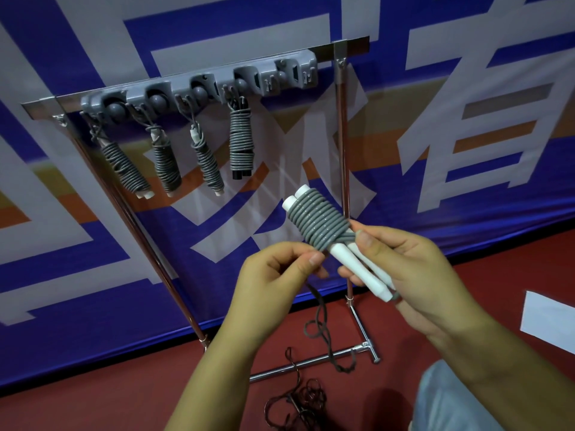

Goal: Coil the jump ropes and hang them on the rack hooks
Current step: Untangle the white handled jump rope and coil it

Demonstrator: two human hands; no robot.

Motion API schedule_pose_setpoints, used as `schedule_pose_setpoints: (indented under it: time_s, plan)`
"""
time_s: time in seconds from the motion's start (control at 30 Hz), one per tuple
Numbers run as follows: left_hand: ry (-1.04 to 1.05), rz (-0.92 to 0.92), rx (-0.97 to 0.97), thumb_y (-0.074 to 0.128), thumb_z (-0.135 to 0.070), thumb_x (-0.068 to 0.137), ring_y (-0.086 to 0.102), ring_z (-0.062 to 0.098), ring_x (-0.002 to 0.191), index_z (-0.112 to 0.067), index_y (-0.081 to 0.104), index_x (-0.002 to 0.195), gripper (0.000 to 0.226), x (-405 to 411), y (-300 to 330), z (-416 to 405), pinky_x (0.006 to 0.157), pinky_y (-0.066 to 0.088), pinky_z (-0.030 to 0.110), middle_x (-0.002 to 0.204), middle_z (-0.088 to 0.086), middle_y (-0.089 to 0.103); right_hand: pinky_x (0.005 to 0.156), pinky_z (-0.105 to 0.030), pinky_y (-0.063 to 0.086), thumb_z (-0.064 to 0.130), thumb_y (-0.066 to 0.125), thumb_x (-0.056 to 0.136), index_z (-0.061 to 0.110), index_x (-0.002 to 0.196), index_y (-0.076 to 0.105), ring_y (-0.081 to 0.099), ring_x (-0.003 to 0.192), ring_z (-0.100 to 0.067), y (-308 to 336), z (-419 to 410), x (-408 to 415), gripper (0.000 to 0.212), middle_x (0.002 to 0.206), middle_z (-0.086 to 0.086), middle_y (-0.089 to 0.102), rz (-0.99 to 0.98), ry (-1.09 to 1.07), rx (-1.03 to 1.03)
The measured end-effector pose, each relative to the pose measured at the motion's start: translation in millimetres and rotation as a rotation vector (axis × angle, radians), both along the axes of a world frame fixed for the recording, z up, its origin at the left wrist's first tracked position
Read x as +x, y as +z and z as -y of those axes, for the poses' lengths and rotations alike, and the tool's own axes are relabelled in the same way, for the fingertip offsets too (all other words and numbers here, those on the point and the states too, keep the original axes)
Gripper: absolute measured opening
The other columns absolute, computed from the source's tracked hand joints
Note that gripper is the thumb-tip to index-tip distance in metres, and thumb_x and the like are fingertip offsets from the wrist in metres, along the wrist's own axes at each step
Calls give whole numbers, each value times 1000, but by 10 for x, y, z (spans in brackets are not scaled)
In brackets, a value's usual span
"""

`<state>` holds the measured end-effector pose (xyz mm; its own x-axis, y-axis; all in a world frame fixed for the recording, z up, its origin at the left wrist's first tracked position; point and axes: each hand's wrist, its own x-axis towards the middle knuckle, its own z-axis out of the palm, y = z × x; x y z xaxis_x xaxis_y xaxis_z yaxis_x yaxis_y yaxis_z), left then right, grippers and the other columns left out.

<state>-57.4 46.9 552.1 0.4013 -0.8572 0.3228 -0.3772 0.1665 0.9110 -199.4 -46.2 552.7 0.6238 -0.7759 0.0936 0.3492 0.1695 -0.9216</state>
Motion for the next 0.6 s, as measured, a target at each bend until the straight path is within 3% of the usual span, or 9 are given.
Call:
schedule_pose_setpoints:
  time_s: [0.1,0.17,0.3,0.4,0.5,0.6]
  plan:
    - [38,-111,-37,68,-36,66,50,2,54,-20,67,68,17,-6,-31,28,55,44,16,55,-9,60,52,-20,52,22,59,76,10,106,66,69,62,-18,-9,-14,-3,33,80,-12,73,-4,49,7]
    - [20,-144,-48,75,-33,66,51,4,54,-17,63,68,21,27,-66,33,55,45,16,56,-7,59,51,-19,52,22,58,76,10,104,67,68,61,-17,-18,-24,-5,31,80,-12,73,-4,78,17]
    - [-176,-259,-66,72,-16,76,62,2,69,-12,57,102,31,48,-72,55,60,48,16,83,-6,70,44,-17,49,24,57,75,4,97,66,66,55,-13,-22,5,9,31,73,-9,70,-6,183,116]
    - [-241,-316,-119,69,-17,75,65,9,76,-10,50,116,46,51,-60,75,58,48,17,99,9,70,40,-16,47,23,56,76,4,95,64,63,49,-12,-26,51,38,29,71,-10,68,-38,274,225]
    - [-183,-330,-129,73,-3,77,64,4,65,-5,49,112,42,12,-61,65,53,47,14,79,-3,70,38,-16,46,23,55,76,5,96,63,62,48,-12,-36,88,53,27,73,-12,69,-91,340,284]
    - [-145,-324,-147,65,-1,75,62,2,59,-4,48,109,38,-8,-102,43,51,46,12,70,-12,66,43,-18,50,27,56,77,7,100,65,64,52,-14,-51,88,67,32,77,-13,70,-149,330,171]
